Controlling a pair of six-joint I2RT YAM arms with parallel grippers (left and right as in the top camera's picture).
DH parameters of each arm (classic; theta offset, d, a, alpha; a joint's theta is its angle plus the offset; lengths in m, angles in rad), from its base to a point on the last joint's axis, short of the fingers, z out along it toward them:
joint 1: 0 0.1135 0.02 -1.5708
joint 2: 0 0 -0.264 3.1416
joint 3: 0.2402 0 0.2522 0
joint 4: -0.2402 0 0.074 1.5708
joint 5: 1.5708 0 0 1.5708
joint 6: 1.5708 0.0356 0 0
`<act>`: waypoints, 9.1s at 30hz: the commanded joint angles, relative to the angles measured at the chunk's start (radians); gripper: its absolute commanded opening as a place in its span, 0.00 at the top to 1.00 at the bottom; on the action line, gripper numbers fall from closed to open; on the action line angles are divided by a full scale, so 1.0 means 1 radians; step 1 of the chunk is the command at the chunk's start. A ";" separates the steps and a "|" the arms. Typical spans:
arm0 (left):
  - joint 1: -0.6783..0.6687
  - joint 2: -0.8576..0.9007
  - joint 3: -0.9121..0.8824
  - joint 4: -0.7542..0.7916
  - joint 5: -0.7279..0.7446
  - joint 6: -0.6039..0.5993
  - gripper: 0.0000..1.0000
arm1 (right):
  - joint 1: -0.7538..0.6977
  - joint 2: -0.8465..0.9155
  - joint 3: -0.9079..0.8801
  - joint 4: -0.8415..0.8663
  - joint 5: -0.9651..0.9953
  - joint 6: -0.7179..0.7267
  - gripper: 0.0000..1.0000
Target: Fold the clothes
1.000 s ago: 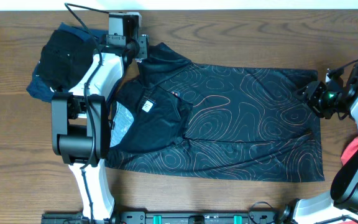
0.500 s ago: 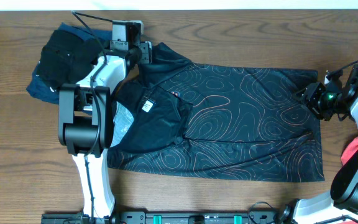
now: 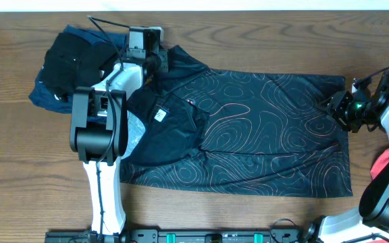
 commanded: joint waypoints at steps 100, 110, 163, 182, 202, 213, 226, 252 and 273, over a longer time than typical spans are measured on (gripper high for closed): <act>-0.043 -0.537 0.011 -1.019 0.063 -0.001 0.94 | -0.098 0.190 0.207 0.165 0.111 -0.043 0.99; -0.043 -0.537 0.011 -1.218 0.075 -0.001 0.94 | -0.171 0.168 0.207 0.013 0.205 0.032 0.99; -0.041 -0.571 -0.078 -1.512 -0.196 0.021 0.94 | -0.200 0.135 0.207 -0.469 0.546 -0.006 0.99; -0.041 -0.571 -0.086 -1.526 -0.232 0.017 0.83 | -0.199 0.135 0.207 -0.547 0.624 -0.006 0.66; -0.043 -0.571 -0.486 -1.020 0.093 -0.089 0.47 | -0.166 0.135 0.207 -0.407 0.013 -0.218 0.58; -0.041 -0.571 -0.581 -0.836 0.095 -0.126 0.91 | -0.156 0.135 0.207 -0.405 0.010 -0.220 0.59; 0.046 -0.668 -0.376 -1.147 0.063 -0.092 0.94 | -0.156 0.135 0.207 -0.403 0.014 -0.220 0.60; 0.046 -0.745 -0.434 -1.173 -0.067 -0.092 0.37 | -0.158 0.135 0.207 -0.392 0.019 -0.220 0.59; 0.046 -0.721 -0.816 -0.634 0.054 -0.095 0.85 | -0.158 0.135 0.207 -0.391 0.018 -0.219 0.59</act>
